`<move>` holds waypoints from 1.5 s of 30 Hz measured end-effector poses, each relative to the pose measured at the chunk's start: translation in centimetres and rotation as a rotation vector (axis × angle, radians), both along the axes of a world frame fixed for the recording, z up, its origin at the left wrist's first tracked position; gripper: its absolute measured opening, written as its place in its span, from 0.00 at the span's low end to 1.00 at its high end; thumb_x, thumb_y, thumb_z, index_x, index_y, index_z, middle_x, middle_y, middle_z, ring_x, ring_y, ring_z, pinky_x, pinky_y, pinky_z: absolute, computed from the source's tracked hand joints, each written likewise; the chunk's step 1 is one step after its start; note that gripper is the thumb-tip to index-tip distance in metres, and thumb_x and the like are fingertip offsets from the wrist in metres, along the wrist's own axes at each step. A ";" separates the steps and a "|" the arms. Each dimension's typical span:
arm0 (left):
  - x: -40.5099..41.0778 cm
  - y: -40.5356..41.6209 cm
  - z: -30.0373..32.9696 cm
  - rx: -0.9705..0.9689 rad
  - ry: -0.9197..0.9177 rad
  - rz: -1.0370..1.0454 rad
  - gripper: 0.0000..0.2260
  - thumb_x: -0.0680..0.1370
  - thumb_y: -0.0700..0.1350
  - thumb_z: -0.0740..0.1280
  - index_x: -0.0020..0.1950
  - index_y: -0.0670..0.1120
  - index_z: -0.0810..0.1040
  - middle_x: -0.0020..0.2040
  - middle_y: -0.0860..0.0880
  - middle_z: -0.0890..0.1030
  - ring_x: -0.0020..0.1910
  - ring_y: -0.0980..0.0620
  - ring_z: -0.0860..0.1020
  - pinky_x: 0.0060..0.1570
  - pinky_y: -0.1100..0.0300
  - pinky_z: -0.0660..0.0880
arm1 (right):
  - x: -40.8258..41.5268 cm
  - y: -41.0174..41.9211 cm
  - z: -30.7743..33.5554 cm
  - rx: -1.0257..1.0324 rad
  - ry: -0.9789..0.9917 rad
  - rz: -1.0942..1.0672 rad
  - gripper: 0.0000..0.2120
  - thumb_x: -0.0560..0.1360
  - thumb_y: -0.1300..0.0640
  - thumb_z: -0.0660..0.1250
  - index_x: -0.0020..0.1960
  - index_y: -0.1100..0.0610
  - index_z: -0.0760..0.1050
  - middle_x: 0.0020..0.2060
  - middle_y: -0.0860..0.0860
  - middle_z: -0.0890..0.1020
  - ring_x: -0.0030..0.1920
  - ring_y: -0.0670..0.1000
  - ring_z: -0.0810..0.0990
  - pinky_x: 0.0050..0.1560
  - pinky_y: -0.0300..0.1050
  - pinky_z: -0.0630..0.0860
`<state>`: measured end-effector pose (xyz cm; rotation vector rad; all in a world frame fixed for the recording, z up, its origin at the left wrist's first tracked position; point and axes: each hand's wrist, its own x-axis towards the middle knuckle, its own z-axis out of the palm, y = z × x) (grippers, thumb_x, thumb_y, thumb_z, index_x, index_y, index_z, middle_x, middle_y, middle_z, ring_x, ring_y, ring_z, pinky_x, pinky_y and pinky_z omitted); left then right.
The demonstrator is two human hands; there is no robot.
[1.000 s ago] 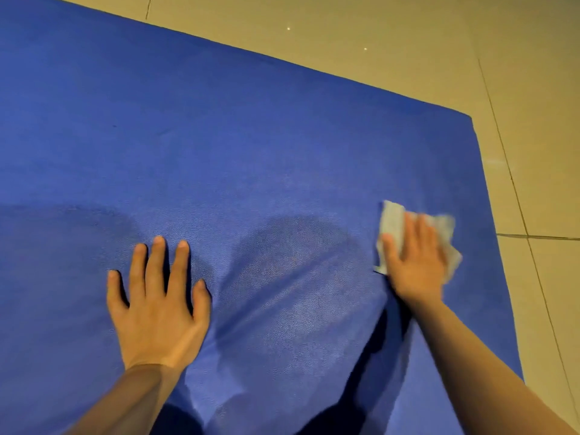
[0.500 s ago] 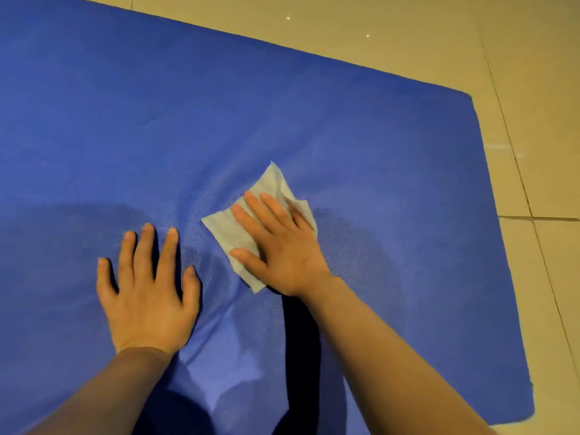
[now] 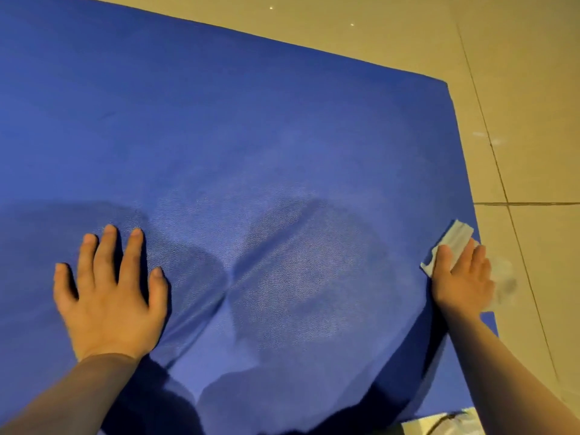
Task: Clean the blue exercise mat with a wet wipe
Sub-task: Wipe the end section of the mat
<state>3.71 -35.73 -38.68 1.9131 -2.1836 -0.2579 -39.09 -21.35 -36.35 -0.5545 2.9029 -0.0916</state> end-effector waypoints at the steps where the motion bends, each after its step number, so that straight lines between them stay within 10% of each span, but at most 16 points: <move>1: 0.0 -0.1 -0.1 0.006 0.006 -0.005 0.28 0.78 0.54 0.53 0.75 0.43 0.69 0.76 0.39 0.64 0.77 0.39 0.57 0.70 0.33 0.53 | 0.8 -0.7 -0.3 -0.010 0.015 -0.067 0.38 0.78 0.35 0.43 0.80 0.57 0.50 0.79 0.55 0.53 0.77 0.58 0.53 0.74 0.62 0.51; 5: -0.1 0.0 -0.2 0.031 0.009 -0.018 0.28 0.78 0.54 0.53 0.76 0.43 0.68 0.77 0.39 0.63 0.78 0.39 0.56 0.71 0.32 0.53 | 4.9 -6.9 -0.1 0.018 -0.071 -0.096 0.37 0.81 0.37 0.49 0.80 0.58 0.43 0.80 0.56 0.47 0.79 0.58 0.45 0.75 0.64 0.44; 9: -0.1 0.1 -0.2 0.041 0.014 -0.002 0.28 0.78 0.55 0.52 0.76 0.45 0.67 0.78 0.40 0.62 0.78 0.41 0.55 0.72 0.35 0.50 | 15.8 -12.4 -0.6 -0.001 -0.130 0.486 0.39 0.79 0.33 0.46 0.80 0.54 0.40 0.80 0.54 0.42 0.79 0.58 0.40 0.73 0.62 0.35; 15: -0.2 0.2 -0.2 0.009 0.030 -0.005 0.28 0.78 0.54 0.53 0.76 0.44 0.68 0.77 0.40 0.63 0.78 0.40 0.56 0.72 0.36 0.48 | 22.1 -11.3 -1.6 -0.127 -0.093 0.955 0.35 0.75 0.32 0.49 0.78 0.49 0.61 0.78 0.50 0.60 0.78 0.55 0.55 0.73 0.61 0.44; 20: 0.2 0.0 -0.9 0.015 0.043 -0.016 0.29 0.78 0.55 0.52 0.76 0.44 0.67 0.77 0.40 0.62 0.78 0.40 0.55 0.71 0.31 0.53 | 9.9 -1.9 -0.4 0.012 -0.101 0.403 0.40 0.70 0.27 0.39 0.79 0.42 0.43 0.78 0.41 0.43 0.79 0.47 0.42 0.75 0.59 0.37; 28: 0.6 -0.4 -1.7 -0.018 0.062 -0.084 0.28 0.80 0.55 0.52 0.76 0.41 0.66 0.76 0.36 0.61 0.74 0.32 0.57 0.70 0.29 0.56 | 11.0 4.5 0.6 0.025 -0.074 -0.316 0.34 0.81 0.37 0.46 0.80 0.55 0.48 0.80 0.54 0.52 0.79 0.56 0.48 0.74 0.62 0.49; 33: 0.1 -0.1 -1.0 0.038 0.072 -0.012 0.28 0.79 0.55 0.52 0.76 0.45 0.66 0.78 0.40 0.61 0.78 0.40 0.54 0.71 0.30 0.53 | 24.8 -1.5 -1.3 -0.051 0.009 0.250 0.35 0.78 0.37 0.48 0.75 0.59 0.64 0.73 0.60 0.68 0.74 0.62 0.63 0.69 0.67 0.56; 38: 0.0 0.0 -0.3 0.009 0.060 -0.025 0.28 0.79 0.54 0.53 0.76 0.44 0.67 0.77 0.40 0.62 0.78 0.40 0.56 0.72 0.34 0.48 | 29.3 -2.8 -0.7 -0.149 -0.083 0.975 0.30 0.81 0.36 0.48 0.78 0.48 0.58 0.78 0.51 0.61 0.78 0.54 0.57 0.72 0.65 0.49; 45: 0.1 0.0 -0.5 0.039 0.061 -0.018 0.28 0.79 0.55 0.52 0.76 0.44 0.67 0.77 0.40 0.61 0.78 0.40 0.54 0.71 0.32 0.51 | 9.4 5.9 1.3 0.078 -0.162 0.074 0.41 0.71 0.29 0.42 0.80 0.46 0.44 0.80 0.47 0.45 0.79 0.49 0.44 0.75 0.63 0.41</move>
